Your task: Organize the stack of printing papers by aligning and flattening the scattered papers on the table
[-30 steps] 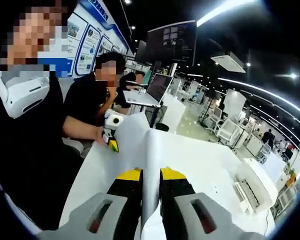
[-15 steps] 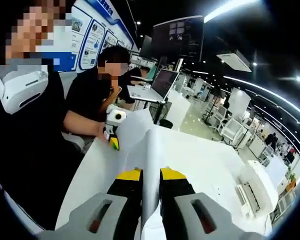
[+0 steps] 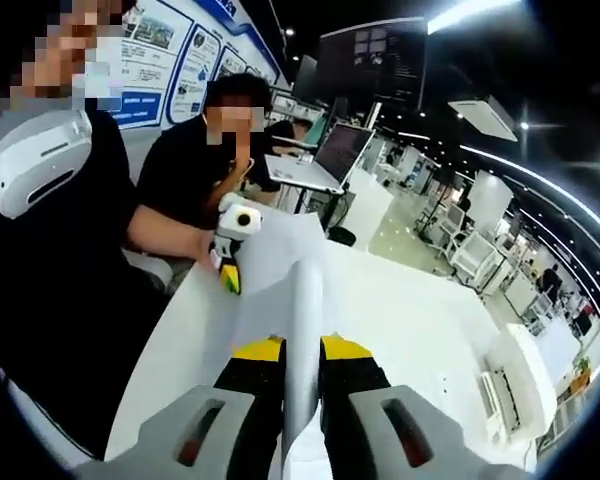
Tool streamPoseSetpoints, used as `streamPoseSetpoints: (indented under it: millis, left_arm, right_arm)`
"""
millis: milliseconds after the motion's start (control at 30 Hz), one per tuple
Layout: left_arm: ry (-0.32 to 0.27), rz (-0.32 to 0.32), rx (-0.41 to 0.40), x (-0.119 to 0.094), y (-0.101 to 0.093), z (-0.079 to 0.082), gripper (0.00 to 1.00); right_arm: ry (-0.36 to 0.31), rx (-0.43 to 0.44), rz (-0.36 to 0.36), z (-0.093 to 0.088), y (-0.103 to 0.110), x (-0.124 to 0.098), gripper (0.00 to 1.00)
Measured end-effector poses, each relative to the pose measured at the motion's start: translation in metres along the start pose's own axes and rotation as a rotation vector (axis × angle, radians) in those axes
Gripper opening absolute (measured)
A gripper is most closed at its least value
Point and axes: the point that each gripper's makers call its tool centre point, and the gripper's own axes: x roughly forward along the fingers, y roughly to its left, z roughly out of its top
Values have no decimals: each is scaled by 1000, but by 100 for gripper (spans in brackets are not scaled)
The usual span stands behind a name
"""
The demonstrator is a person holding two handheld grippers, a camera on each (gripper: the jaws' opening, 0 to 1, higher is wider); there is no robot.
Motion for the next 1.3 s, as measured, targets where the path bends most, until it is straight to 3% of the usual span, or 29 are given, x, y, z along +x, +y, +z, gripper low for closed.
streamPoseSetpoints:
  millis: [267, 500, 700, 1000, 1300]
  left_arm:
    - [3, -15, -20, 0, -1, -1, 8]
    - [0, -18, -107, -1, 0, 1, 8]
    - [61, -9, -150, -2, 0, -7, 8]
    - [74, -35, -162, -5, -6, -4, 11]
    - [143, -38, -204, -4, -6, -17, 19]
  right_arm:
    - [31, 5, 25, -7, 2, 13, 8]
    - [40, 25, 32, -11, 2, 13, 8]
    - [54, 42, 54, -16, 5, 16, 8]
    - [49, 78, 96, -17, 12, 29, 8]
    - [85, 121, 146, -27, 19, 45, 8]
